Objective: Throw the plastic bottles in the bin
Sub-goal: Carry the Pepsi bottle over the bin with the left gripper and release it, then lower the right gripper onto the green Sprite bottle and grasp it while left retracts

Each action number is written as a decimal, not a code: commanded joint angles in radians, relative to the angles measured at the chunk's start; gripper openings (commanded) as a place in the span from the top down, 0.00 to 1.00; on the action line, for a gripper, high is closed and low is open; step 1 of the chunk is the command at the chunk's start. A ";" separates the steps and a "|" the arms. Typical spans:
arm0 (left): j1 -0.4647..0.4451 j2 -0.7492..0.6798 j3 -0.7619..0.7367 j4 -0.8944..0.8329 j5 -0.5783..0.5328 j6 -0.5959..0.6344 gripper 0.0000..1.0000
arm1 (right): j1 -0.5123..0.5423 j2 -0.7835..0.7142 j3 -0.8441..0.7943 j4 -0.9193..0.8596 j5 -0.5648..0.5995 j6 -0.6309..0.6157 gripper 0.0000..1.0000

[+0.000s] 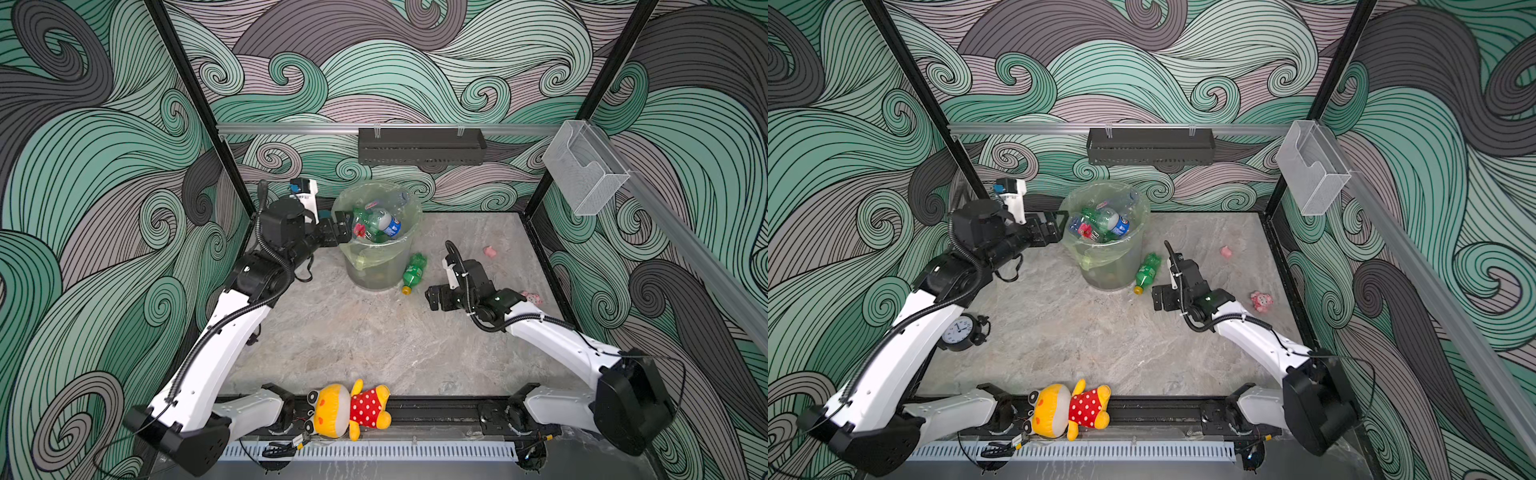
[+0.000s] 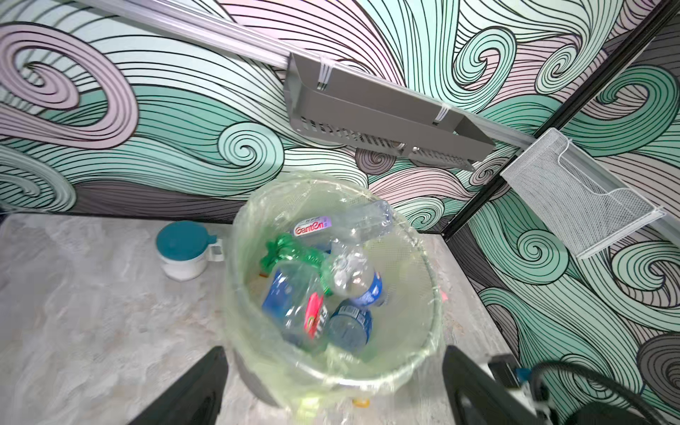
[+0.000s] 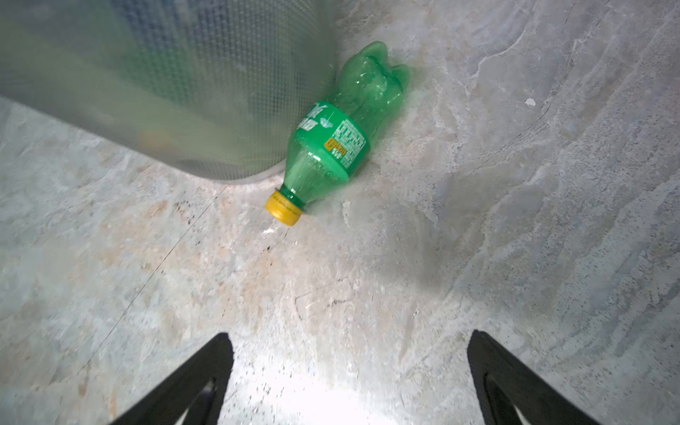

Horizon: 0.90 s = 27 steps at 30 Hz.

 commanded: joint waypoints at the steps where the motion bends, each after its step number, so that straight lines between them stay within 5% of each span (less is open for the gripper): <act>1: 0.009 -0.093 -0.093 -0.083 -0.105 0.018 0.06 | -0.040 0.075 0.039 0.108 -0.052 0.104 0.01; 7: 0.013 -0.292 -0.305 -0.162 -0.231 0.020 0.03 | -0.078 0.272 0.159 0.177 -0.131 0.141 0.03; 18: 0.013 -0.575 -0.581 -0.271 -0.297 -0.096 0.01 | -0.140 0.539 0.314 0.236 -0.228 0.192 0.11; 27: 0.013 -0.594 -0.612 -0.296 -0.322 -0.085 0.01 | -0.142 0.644 0.390 0.181 -0.239 0.188 0.16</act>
